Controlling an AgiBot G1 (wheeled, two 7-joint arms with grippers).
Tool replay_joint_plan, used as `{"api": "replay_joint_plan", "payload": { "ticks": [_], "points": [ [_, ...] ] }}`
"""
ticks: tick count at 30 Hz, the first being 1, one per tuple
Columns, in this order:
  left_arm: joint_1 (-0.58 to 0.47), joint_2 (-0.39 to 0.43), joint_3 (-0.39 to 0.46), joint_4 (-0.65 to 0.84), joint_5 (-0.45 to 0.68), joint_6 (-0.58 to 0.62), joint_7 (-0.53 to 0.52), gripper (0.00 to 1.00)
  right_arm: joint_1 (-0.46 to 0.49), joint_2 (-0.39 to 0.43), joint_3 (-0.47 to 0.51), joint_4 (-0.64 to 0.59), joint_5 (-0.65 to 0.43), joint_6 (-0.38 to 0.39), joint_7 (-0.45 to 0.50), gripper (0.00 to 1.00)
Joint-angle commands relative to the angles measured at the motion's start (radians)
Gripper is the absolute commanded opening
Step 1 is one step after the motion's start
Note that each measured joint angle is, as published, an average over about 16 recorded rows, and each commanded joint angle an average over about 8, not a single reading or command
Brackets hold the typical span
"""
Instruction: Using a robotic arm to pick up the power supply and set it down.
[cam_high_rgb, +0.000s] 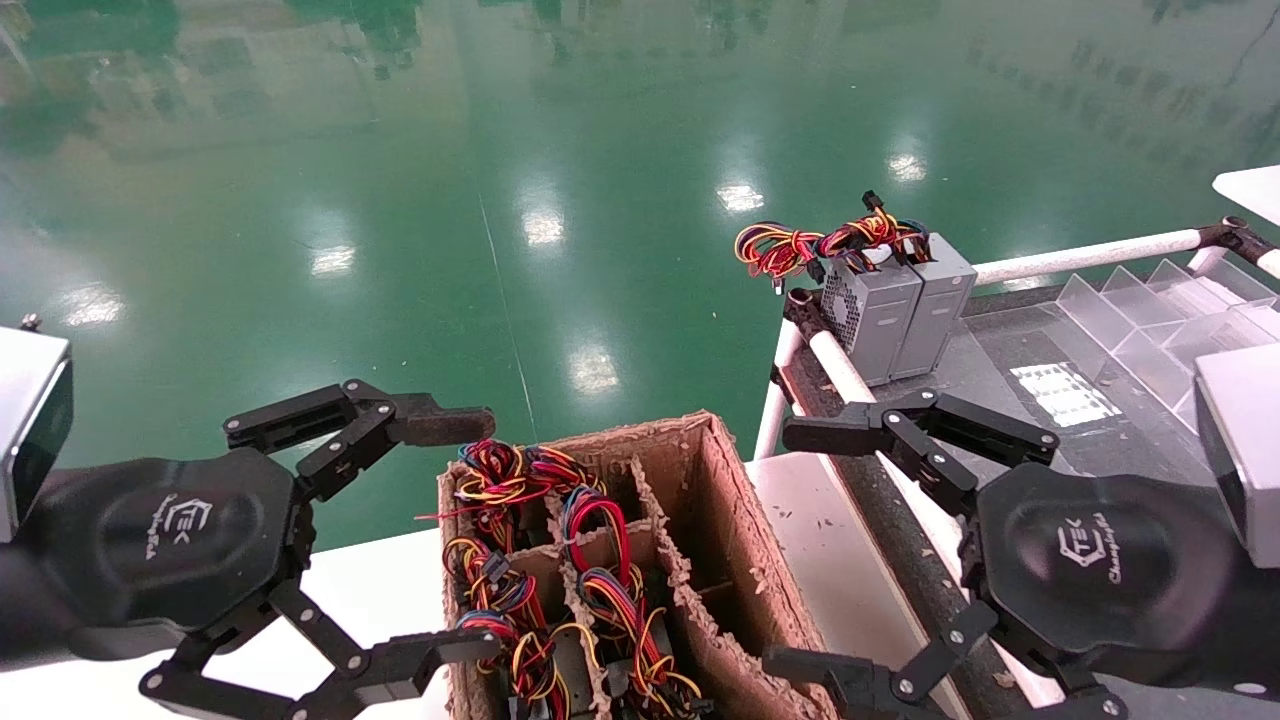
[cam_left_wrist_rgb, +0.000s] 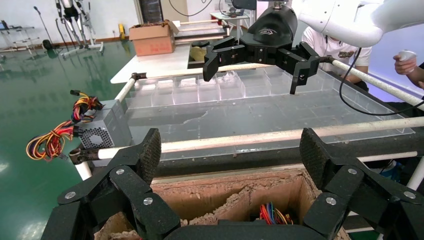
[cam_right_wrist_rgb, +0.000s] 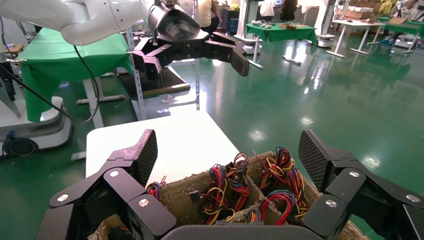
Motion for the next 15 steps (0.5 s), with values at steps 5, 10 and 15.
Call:
{"api": "replay_joint_plan", "payload": {
  "ticks": [5, 10, 15],
  "points": [
    [0.0, 0.0, 0.0, 0.0, 0.0, 0.0, 0.0, 1.0, 0.0, 0.0, 0.0, 0.0, 0.0, 0.0, 0.0, 1.0],
    [0.0, 0.0, 0.0, 0.0, 0.0, 0.0, 0.0, 1.0, 0.0, 0.0, 0.0, 0.0, 0.0, 0.0, 0.0, 1.0],
    [0.0, 0.0, 0.0, 0.0, 0.0, 0.0, 0.0, 0.59, 0.0, 0.0, 0.0, 0.0, 0.0, 0.0, 0.0, 1.0]
  ]
}}
